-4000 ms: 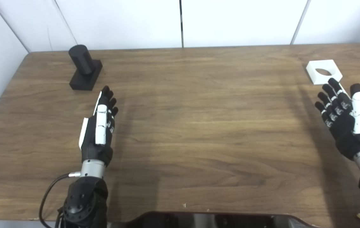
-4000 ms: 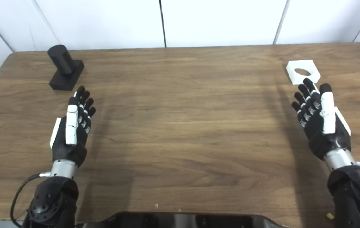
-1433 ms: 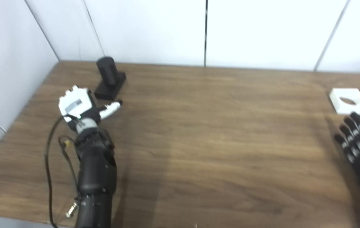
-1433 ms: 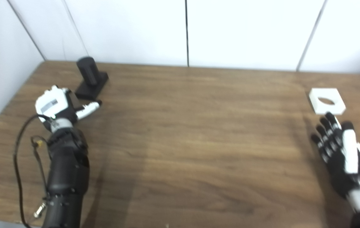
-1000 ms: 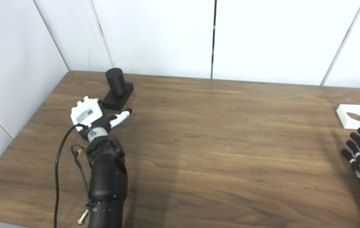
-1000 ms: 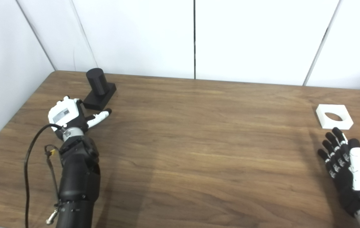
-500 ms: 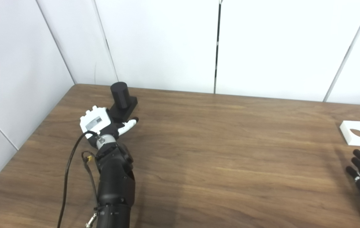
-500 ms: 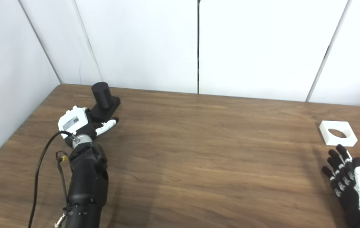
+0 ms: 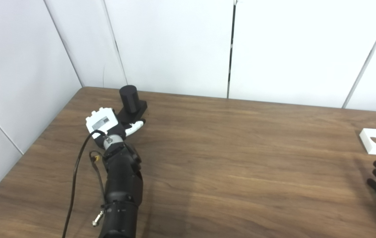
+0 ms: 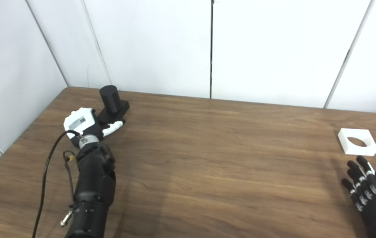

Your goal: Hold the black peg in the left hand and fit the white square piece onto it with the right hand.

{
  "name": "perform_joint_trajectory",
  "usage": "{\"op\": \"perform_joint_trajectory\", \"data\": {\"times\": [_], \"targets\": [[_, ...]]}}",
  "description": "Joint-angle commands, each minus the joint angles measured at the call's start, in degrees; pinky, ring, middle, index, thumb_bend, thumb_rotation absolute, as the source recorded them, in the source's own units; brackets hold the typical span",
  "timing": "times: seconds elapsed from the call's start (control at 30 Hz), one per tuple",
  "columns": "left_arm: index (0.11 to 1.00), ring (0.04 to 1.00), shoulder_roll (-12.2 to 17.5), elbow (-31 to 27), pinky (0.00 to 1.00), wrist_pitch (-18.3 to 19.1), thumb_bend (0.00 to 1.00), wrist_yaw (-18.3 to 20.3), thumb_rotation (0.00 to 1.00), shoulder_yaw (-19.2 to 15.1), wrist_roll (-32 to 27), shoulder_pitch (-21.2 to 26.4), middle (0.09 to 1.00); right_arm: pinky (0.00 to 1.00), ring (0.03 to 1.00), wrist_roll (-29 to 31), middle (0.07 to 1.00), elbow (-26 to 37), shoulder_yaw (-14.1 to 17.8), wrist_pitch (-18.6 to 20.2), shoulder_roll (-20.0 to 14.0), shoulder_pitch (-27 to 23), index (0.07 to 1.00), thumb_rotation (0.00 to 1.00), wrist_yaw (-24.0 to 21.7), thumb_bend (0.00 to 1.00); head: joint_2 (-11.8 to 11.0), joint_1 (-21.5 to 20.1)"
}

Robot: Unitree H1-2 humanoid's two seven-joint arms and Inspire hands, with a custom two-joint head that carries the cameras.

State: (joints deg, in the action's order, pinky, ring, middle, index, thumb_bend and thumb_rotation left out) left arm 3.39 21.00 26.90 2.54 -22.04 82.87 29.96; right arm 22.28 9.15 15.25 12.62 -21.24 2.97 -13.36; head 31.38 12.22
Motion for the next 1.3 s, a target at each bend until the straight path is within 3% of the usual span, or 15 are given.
{"op": "perform_joint_trajectory", "data": {"times": [0.0, 0.43, 0.9, 1.27], "targets": [[0.876, 1.000, 2.0, -0.1, 1.00, 0.0, 0.82, -2.3, 0.75, 0.0, 0.7, 4.0, 0.971, 1.00, 0.999, 0.7, 0.962, 0.7, 0.5, 0.6, -1.3, 0.6, 1.000, 1.00, -0.7, 0.47, 0.1, 0.1], [0.911, 1.000, 4.3, 6.2, 1.00, 0.0, 0.82, -2.6, 0.74, -0.4, -0.3, 6.8, 0.990, 0.98, 0.990, 1.3, 0.948, 0.3, 0.4, 0.1, -1.8, 0.8, 1.000, 1.00, -1.4, 0.47, -0.6, -0.3], [0.885, 1.000, 6.4, 11.9, 1.00, 0.0, 0.84, -3.9, 0.76, 3.5, -2.4, 9.8, 0.971, 1.00, 0.998, 0.8, 0.950, 1.9, 0.1, 1.1, -1.6, 1.2, 1.000, 1.00, -1.1, 0.52, -0.6, -1.4], [0.887, 1.000, 6.9, 11.2, 1.00, 0.0, 0.83, -2.5, 0.74, 6.9, -5.8, 9.7, 0.960, 1.00, 0.999, 1.1, 0.949, 3.5, 0.4, 3.1, -1.5, 1.2, 1.000, 1.00, -0.4, 0.51, -0.2, -1.5]]}}
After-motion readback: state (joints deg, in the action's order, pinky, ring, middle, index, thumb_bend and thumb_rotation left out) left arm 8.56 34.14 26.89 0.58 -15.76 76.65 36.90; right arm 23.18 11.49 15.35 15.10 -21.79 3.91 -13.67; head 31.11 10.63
